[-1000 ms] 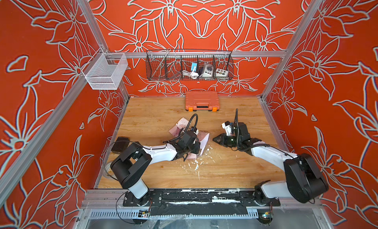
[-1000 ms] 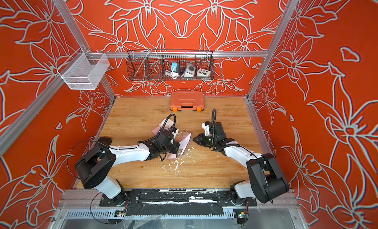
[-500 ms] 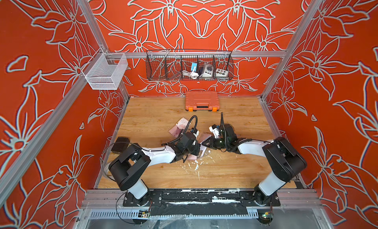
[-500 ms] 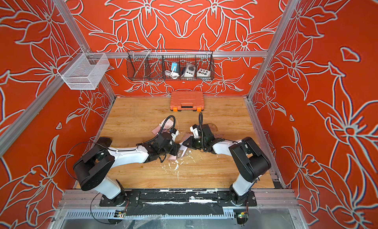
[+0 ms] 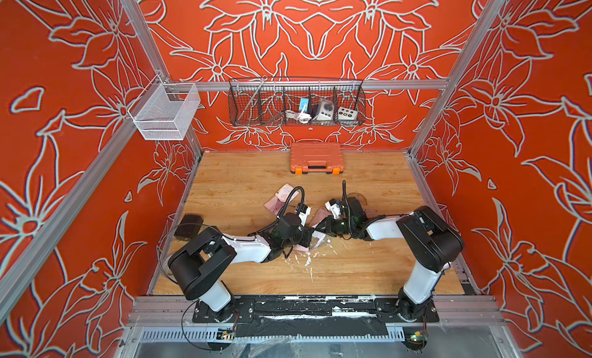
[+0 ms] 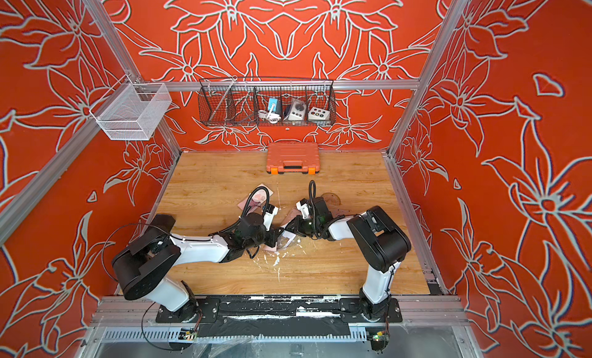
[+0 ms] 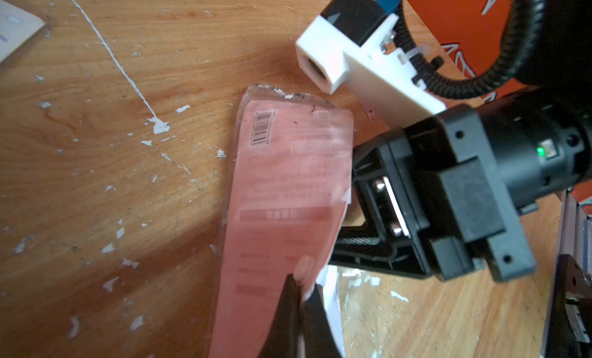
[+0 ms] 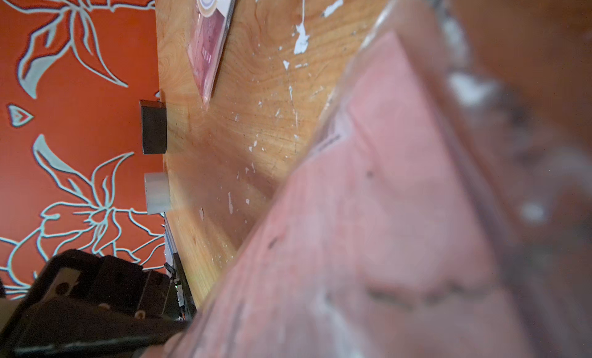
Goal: Open the ruler set and take out the ruler
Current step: Take out the ruler from the ruler set bag.
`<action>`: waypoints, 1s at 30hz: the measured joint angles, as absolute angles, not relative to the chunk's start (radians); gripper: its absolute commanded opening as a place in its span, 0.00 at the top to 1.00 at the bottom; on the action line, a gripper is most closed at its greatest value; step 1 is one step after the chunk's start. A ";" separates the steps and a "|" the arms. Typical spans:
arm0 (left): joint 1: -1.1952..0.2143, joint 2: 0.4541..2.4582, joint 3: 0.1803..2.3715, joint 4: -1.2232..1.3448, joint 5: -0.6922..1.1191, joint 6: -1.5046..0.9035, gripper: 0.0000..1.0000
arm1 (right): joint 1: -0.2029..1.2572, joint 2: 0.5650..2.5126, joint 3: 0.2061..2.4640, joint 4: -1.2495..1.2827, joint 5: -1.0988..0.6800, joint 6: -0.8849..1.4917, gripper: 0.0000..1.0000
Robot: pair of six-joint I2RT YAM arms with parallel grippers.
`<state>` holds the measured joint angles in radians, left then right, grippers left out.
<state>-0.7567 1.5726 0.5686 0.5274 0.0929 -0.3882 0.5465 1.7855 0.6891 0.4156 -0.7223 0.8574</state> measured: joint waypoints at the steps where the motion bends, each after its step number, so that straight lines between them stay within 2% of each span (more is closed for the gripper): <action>1: -0.759 1.572 0.561 0.544 0.091 -0.385 1.00 | 0.546 1.789 0.689 0.427 -0.725 0.866 0.76; 9: -0.762 1.567 0.536 0.618 0.084 -0.383 1.00 | 0.550 1.837 0.687 0.587 -0.735 0.960 0.78; 14: -0.762 1.567 0.523 0.647 0.076 -0.390 1.00 | 0.550 1.903 0.683 0.726 -0.745 1.040 0.89; 16: -0.762 1.567 0.523 0.646 0.074 -0.389 1.00 | 0.550 1.907 0.680 0.744 -0.744 1.058 0.90; 19: -0.765 1.562 0.523 0.639 0.064 -0.382 1.00 | 0.550 1.894 0.677 0.737 -0.735 1.057 0.91; 23: -0.771 1.551 0.523 0.624 0.048 -0.365 1.00 | 0.552 1.835 0.673 0.658 -0.706 1.026 0.98; 30: -0.779 1.515 0.523 0.563 -0.010 -0.356 1.00 | 0.543 1.749 0.673 0.529 -0.673 0.970 0.98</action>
